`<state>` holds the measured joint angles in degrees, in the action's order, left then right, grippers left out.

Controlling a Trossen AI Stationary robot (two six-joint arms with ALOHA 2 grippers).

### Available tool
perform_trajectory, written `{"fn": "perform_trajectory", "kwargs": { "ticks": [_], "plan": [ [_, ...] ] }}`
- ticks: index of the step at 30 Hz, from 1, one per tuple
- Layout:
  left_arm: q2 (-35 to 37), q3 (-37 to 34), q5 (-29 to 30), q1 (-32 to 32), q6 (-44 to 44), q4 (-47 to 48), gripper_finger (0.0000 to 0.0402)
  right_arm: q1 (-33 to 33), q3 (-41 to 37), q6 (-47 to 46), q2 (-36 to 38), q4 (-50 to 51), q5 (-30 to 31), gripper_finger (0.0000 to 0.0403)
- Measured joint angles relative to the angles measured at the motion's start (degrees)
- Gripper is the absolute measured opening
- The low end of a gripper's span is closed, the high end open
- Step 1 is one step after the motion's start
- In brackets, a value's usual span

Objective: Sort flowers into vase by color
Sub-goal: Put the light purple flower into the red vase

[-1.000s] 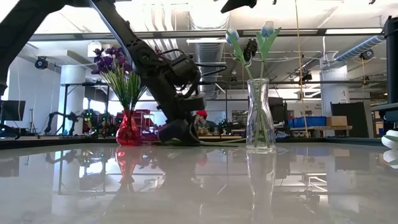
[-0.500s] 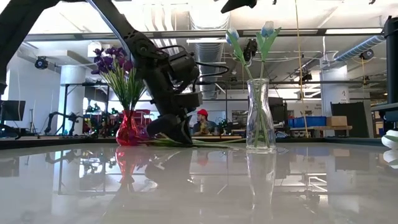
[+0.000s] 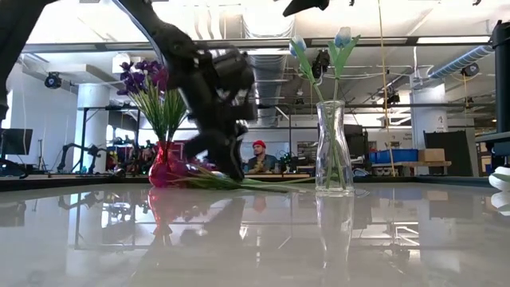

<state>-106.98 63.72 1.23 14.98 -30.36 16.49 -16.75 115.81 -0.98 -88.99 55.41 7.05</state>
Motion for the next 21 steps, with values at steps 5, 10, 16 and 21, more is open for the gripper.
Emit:
{"fn": "perform_trajectory", "kwargs": {
  "ticks": [5, 10, 16, 21],
  "plan": [
    [5.53, 0.02, -0.64, -0.09, 1.37, 0.95, 0.0076, 0.00, 0.36, -0.10, 0.00, 0.03, 0.00, 0.0274],
    [12.66, 0.10, -6.15, -0.55, 3.05, 4.07, 0.0076, 0.02, 1.07, -0.91, 0.07, -0.14, 0.00, 0.0274],
    [22.73, -0.02, -10.04, -3.95, 7.20, 9.10, 0.0076, 2.22, 1.16, -1.54, 0.07, -0.44, 0.17, 0.0274],
    [31.16, -2.30, -10.45, -9.58, 10.40, 9.48, 0.0076, 5.93, 1.16, -2.20, -0.10, -0.82, 3.62, 0.0274]
  ]
}}
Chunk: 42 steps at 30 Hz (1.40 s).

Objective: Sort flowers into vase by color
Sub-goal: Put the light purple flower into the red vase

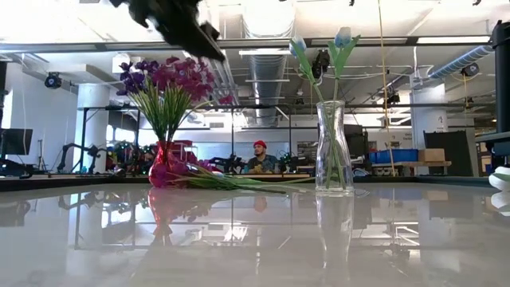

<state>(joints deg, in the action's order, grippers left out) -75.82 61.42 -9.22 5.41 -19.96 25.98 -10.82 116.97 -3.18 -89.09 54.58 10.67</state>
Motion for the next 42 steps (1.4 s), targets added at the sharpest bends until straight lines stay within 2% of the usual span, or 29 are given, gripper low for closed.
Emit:
{"fn": "perform_trajectory", "kwargs": {
  "ticks": [3, 7, 14, 19, 27, 34, 42],
  "plan": [
    [4.88, -1.59, 0.74, -3.67, 3.04, -0.09, 0.0076, 2.29, 0.00, -0.36, -0.07, -0.01, 3.13, 0.0274],
    [10.74, -4.82, 5.11, -8.70, 6.15, -1.94, 0.0076, 5.14, -0.02, -1.83, -0.07, 0.02, 4.56, 0.0274],
    [21.06, -13.67, 10.15, -14.89, 8.86, -10.99, 0.0076, 10.23, -0.46, -4.57, -2.07, -0.09, 7.72, 0.0274],
    [28.39, -19.98, 10.22, -16.23, 11.21, -17.06, 0.0076, 13.26, -0.47, -6.53, -5.53, -0.02, 7.89, 0.0274],
    [38.47, -26.34, 10.21, -16.37, 13.89, -20.05, 0.0076, 16.53, -0.48, -10.98, -11.73, 1.25, 7.85, 0.0274],
    [44.19, -29.51, 10.20, -16.37, 15.01, -20.50, 0.0076, 17.72, -0.48, -14.33, -16.88, 0.88, 10.02, 0.0274],
    [47.55, -32.61, 10.20, -16.37, 19.31, -20.47, 0.0076, 17.85, -0.46, -16.34, -21.64, 0.55, 12.62, 0.0274]
  ]
}}
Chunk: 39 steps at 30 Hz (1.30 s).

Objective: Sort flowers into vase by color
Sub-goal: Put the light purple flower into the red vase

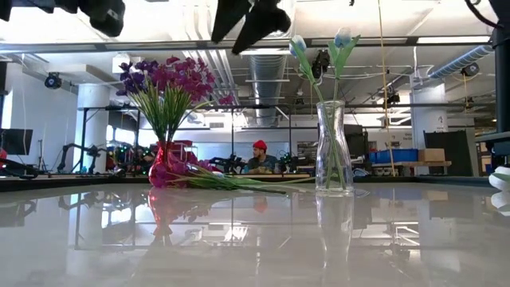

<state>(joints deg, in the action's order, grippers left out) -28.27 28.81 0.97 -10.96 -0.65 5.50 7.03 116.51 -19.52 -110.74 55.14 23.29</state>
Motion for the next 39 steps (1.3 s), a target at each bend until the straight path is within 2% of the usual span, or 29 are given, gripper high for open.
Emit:
{"fn": "perform_trajectory", "kwargs": {
  "ticks": [11, 23, 33, 36, 39],
  "plan": [
    [1.46, -1.98, 0.06, 0.02, 0.79, -0.07, 0.0076, -0.04, 0.20, 0.15, -4.05, 0.17, 0.89, 0.0274],
    [1.27, -1.98, 0.11, 0.07, 0.79, -0.10, 0.0076, -0.02, -0.44, 0.54, -7.35, -3.96, 0.58, 0.0274],
    [0.10, -1.98, 0.48, 0.09, 0.75, 0.17, 0.0076, -0.02, -0.46, 0.60, -6.47, -1.83, 0.69, 0.0274],
    [-0.64, -1.98, 2.63, 0.09, 0.68, 0.32, 0.0076, 0.16, -0.06, 0.36, -5.84, -0.23, -1.45, 0.0274],
    [-1.38, -1.98, 3.67, 0.09, 0.75, 0.30, 0.0076, 1.09, 0.54, -0.80, -5.84, 2.45, -8.23, 0.0274]
  ]
}}
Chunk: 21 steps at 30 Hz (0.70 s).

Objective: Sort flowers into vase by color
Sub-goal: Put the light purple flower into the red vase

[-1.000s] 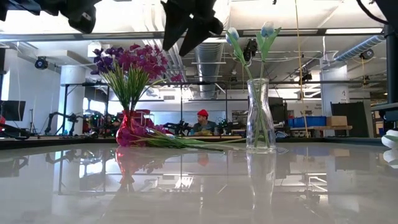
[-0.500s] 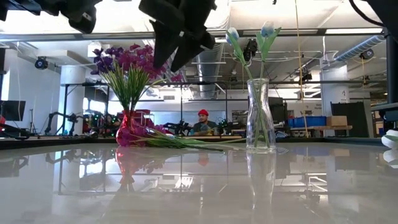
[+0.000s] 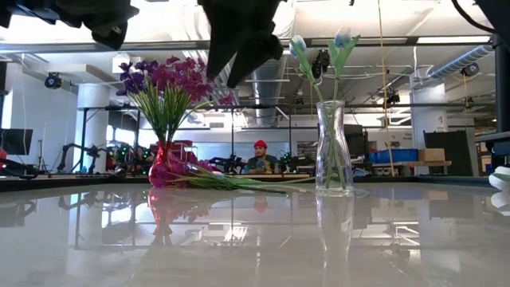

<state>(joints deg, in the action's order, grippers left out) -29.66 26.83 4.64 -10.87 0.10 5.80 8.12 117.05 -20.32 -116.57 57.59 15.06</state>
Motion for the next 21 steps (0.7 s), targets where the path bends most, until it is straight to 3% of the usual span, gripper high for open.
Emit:
{"fn": "perform_trajectory", "kwargs": {
  "ticks": [4, 11, 17, 21],
  "plan": [
    [-0.46, 0.00, 0.00, 0.00, 0.00, 0.00, 0.0076, 2.01, 0.83, -3.78, 0.00, 4.14, -7.59, 0.0274],
    [-0.40, 0.00, -0.01, 0.00, -0.40, -0.11, 0.0076, 5.98, 4.38, -6.93, 0.00, 15.36, -14.90, 0.0274],
    [-0.43, 0.00, -0.02, 0.00, 0.18, -0.24, 0.0076, 6.24, 3.71, -14.51, -1.17, 8.05, -6.40, 0.0274],
    [-0.37, 0.02, -0.02, 0.00, 0.56, -0.28, 0.0076, 5.43, 3.54, -12.60, -4.78, -2.16, 0.00, 0.0274]
  ]
}}
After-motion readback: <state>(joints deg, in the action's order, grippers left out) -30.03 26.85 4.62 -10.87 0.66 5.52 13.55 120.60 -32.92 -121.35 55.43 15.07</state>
